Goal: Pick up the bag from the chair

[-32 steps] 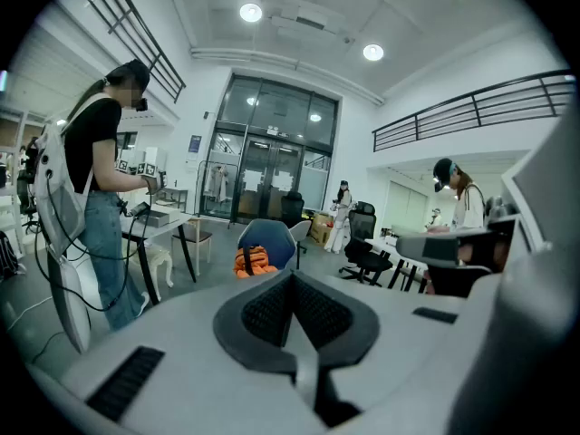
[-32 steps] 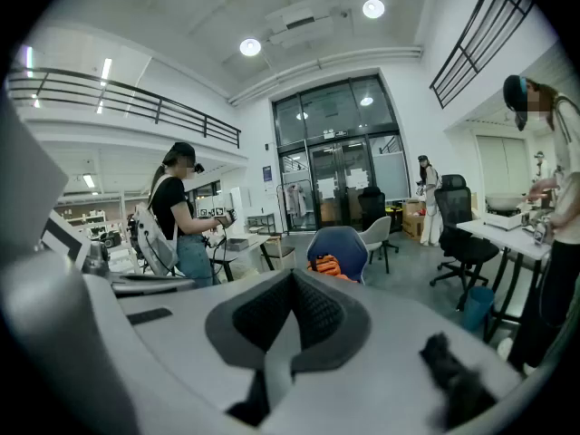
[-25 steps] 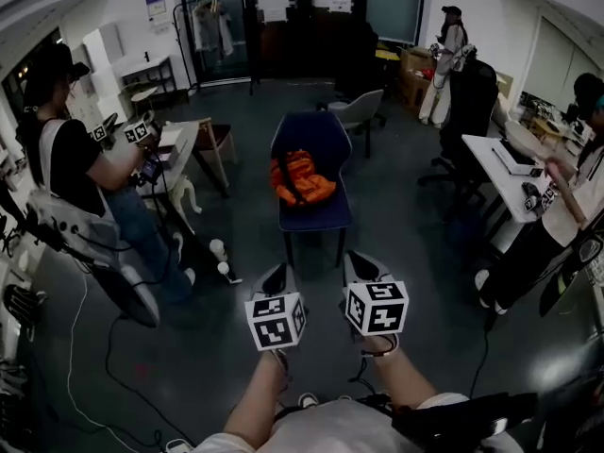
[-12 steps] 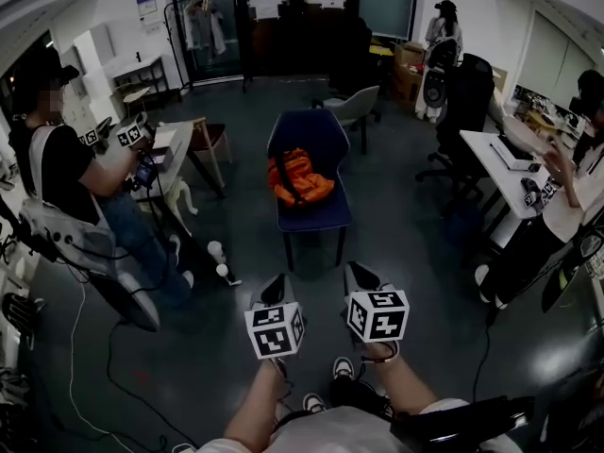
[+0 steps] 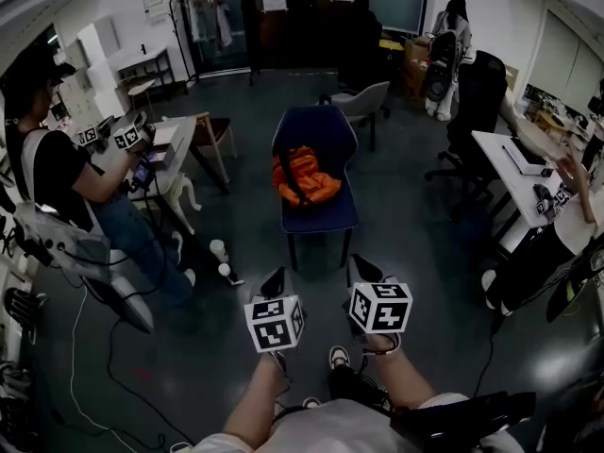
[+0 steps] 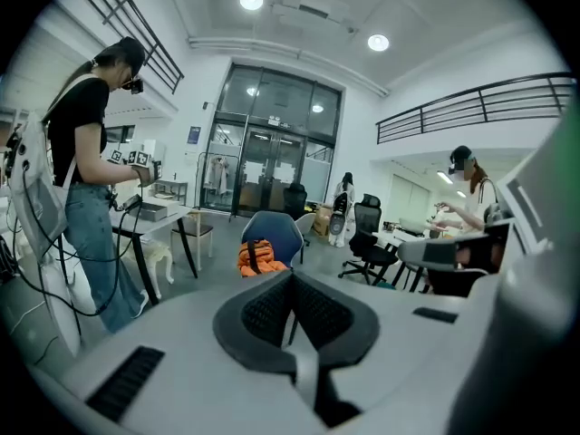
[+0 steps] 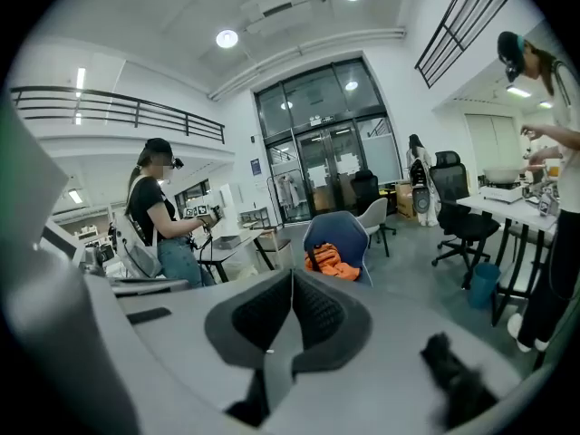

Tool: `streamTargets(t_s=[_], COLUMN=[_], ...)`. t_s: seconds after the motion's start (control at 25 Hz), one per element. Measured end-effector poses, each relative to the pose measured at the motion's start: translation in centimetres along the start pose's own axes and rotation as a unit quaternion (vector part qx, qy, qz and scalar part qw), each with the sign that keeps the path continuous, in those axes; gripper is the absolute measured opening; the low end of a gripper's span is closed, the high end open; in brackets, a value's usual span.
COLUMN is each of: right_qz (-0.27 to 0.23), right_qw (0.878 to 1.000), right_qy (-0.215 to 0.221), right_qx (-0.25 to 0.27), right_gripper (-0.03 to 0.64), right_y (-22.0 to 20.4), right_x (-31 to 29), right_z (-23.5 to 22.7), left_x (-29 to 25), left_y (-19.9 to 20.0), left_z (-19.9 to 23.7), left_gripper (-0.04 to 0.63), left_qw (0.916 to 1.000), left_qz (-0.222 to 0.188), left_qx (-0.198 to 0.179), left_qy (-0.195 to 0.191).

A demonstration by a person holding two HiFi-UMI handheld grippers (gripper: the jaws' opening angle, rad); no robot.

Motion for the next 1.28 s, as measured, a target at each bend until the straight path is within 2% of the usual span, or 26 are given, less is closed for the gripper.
streamTargets(t_s=[0.52,1.28], right_qz=[0.012,0.047], right_qw=[0.999,0.997], right_qy=[0.027,0.050], right_qx=[0.024,0.023], right_gripper=[0.032,0.032], right_y=[6.3,10.8], right_x=[-8.5,-18.7], right_z=[-5.0,-12.4], left_x=[-8.9,-21.1], left_y=[6.5,11.1], left_z=[0.2,-0.7], left_gripper=[0.012,0.012], left_qw=[0.9992,0.9981], left_qz=[-0.013,0.011], left_qx=[0.012,0.018], left_qy=[0.036,0.058])
Point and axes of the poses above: the fingertips, and each gripper's own axes: x backward along the fingers, z to its left, y out of its top, the point moved 1 cm from there along x, backward along the fingers, and after that the axes turned 8 degrees about z, right-handed, at the moved point
